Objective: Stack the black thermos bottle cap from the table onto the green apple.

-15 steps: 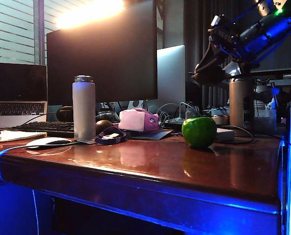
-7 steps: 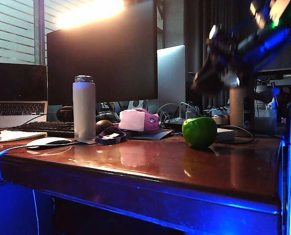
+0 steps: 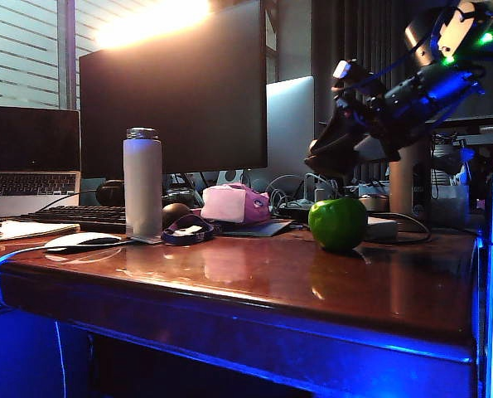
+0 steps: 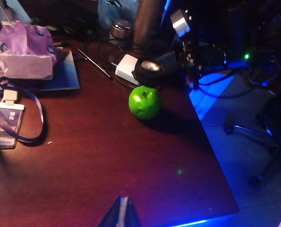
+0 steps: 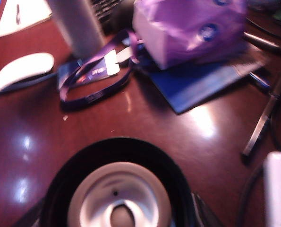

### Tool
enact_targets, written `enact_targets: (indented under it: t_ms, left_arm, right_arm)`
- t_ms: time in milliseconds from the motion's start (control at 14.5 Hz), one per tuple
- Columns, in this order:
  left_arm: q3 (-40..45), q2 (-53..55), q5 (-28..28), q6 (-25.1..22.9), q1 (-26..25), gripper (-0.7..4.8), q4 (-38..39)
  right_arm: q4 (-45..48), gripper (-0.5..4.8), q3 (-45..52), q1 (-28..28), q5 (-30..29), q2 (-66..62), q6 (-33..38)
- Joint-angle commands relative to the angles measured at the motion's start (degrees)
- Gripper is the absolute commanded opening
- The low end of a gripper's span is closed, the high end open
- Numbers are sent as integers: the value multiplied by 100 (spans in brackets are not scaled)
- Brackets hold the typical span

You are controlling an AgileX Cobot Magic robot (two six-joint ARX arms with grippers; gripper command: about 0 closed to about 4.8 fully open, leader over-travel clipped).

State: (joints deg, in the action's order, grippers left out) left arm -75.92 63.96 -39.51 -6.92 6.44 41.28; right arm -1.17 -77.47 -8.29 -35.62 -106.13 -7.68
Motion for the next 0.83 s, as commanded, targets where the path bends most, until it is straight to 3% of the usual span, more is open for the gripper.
enact_targets:
  t_ms: [69,413,826]
  left_arm:
    - [-35,-7,-35,-92,-2,-4,-72]
    - [-35,-7,-35,-127,-2,-4,-70]
    - [-33,-7,-35,-127,-2,-4,-72]
  right_arm:
    - [-380,274,-15,-153,155,44,-739]
    - [-514,274,-15,-184,745,44,-1086]
    - [-507,273,-15,-184,745,-55,-1104]
